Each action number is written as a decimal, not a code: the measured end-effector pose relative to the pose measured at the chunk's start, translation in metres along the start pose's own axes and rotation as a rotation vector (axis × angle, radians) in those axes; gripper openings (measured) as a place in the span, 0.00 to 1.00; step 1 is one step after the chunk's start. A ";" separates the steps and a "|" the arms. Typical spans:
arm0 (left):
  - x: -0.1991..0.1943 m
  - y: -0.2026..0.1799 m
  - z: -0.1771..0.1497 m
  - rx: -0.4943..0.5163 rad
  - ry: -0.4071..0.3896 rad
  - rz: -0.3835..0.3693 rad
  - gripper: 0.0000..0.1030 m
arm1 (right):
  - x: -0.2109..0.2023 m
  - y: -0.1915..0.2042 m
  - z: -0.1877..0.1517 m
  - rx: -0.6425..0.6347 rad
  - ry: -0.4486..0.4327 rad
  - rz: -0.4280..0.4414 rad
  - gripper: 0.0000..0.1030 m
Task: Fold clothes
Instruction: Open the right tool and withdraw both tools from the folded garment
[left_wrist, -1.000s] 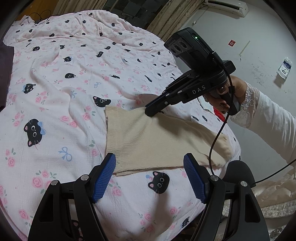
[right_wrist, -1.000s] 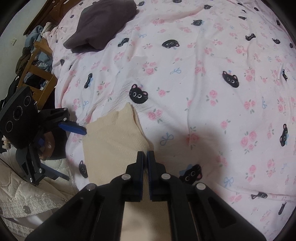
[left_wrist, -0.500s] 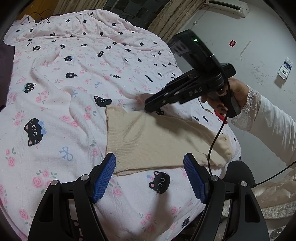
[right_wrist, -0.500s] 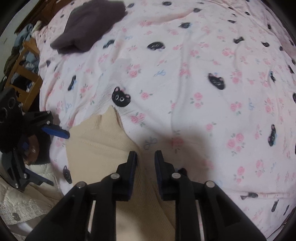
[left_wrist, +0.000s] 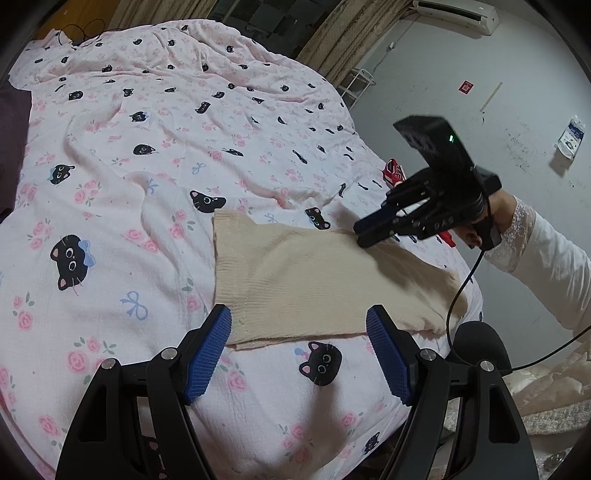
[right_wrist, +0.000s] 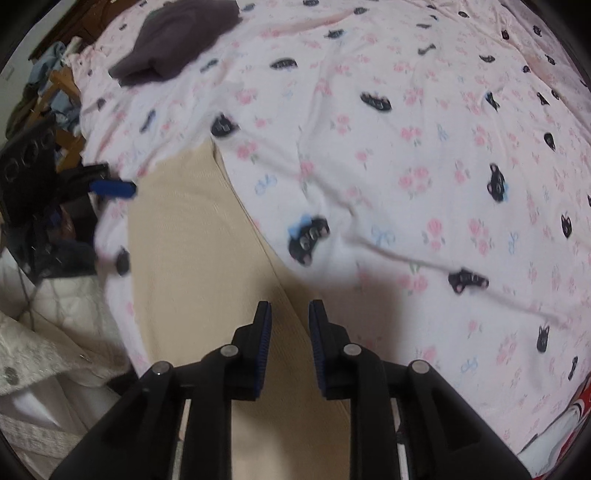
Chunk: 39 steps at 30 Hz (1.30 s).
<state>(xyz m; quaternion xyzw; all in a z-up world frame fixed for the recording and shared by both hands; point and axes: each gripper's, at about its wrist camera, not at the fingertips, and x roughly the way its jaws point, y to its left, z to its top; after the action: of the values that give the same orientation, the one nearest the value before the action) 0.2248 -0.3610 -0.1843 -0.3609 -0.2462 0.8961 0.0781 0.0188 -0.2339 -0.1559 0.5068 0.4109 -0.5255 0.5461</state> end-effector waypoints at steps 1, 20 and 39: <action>0.000 0.000 0.000 0.000 0.001 0.001 0.69 | 0.005 -0.001 -0.004 -0.001 0.011 -0.037 0.21; -0.008 -0.013 -0.008 0.042 -0.010 0.085 0.69 | -0.065 -0.024 -0.093 0.276 -0.245 -0.152 0.23; -0.001 -0.035 -0.022 0.050 0.050 0.141 0.69 | -0.083 -0.076 -0.313 0.789 -0.294 -0.032 0.49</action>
<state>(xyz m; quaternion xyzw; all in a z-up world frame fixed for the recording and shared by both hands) 0.2396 -0.3223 -0.1801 -0.3975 -0.1958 0.8960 0.0297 -0.0395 0.0924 -0.1304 0.5903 0.1039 -0.7177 0.3545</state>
